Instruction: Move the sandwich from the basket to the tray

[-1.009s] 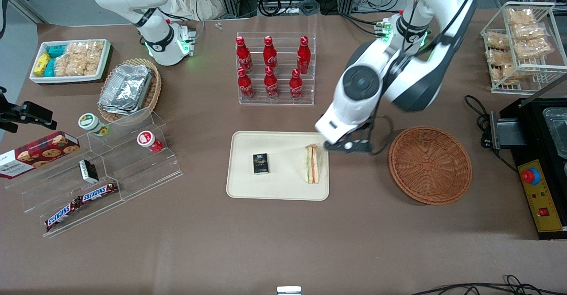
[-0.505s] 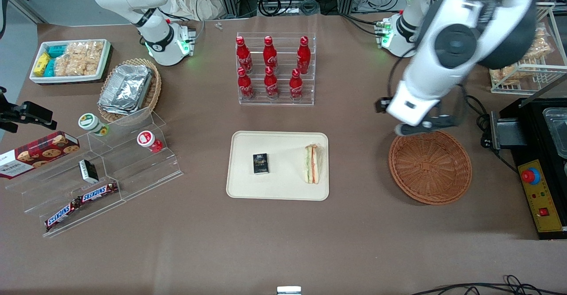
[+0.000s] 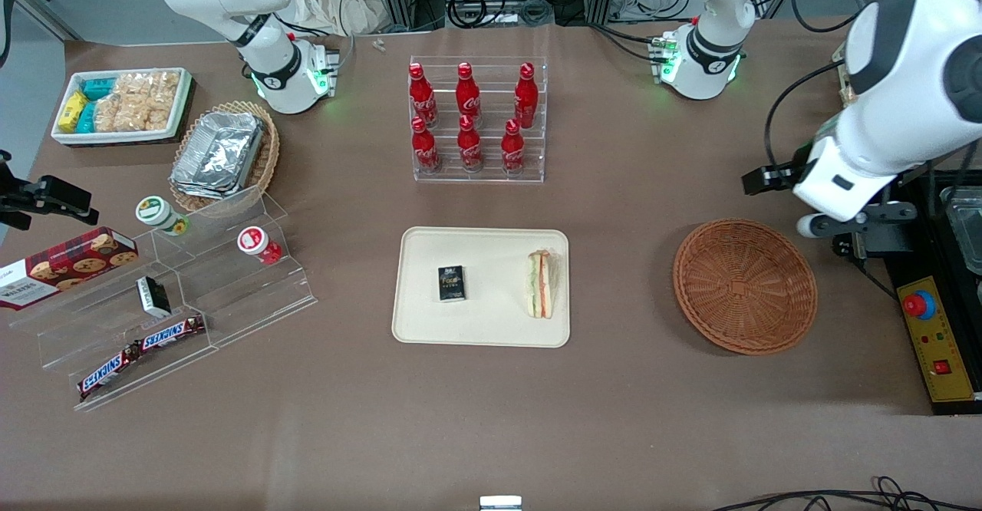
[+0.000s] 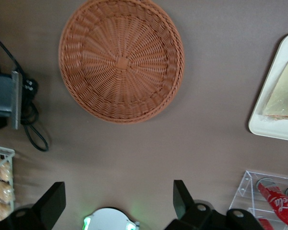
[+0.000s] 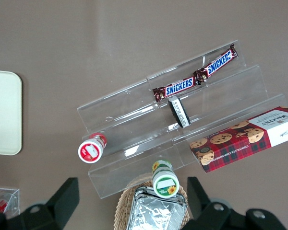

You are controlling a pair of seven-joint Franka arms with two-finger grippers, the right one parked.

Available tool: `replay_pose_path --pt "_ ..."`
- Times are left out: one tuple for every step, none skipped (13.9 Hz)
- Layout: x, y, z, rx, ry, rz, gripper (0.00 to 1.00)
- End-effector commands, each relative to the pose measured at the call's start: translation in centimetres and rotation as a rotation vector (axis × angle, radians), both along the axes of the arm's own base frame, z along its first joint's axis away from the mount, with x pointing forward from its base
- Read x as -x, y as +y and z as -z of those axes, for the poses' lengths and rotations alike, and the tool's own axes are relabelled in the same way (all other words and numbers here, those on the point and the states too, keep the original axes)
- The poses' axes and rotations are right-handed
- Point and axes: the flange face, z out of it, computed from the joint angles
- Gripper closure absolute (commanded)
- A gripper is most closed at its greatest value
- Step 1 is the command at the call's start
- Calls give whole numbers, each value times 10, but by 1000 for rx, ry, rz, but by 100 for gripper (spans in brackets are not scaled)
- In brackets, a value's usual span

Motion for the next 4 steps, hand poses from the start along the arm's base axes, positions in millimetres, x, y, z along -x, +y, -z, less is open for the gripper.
replay_pose_path --pt "-10 14 -18 20 -8 2 0" --pt "-18 21 -19 32 -15 -8 0" --pt "-27 30 -20 45 -21 -20 0" --pt "-31 32 -19 49 -22 -24 0"
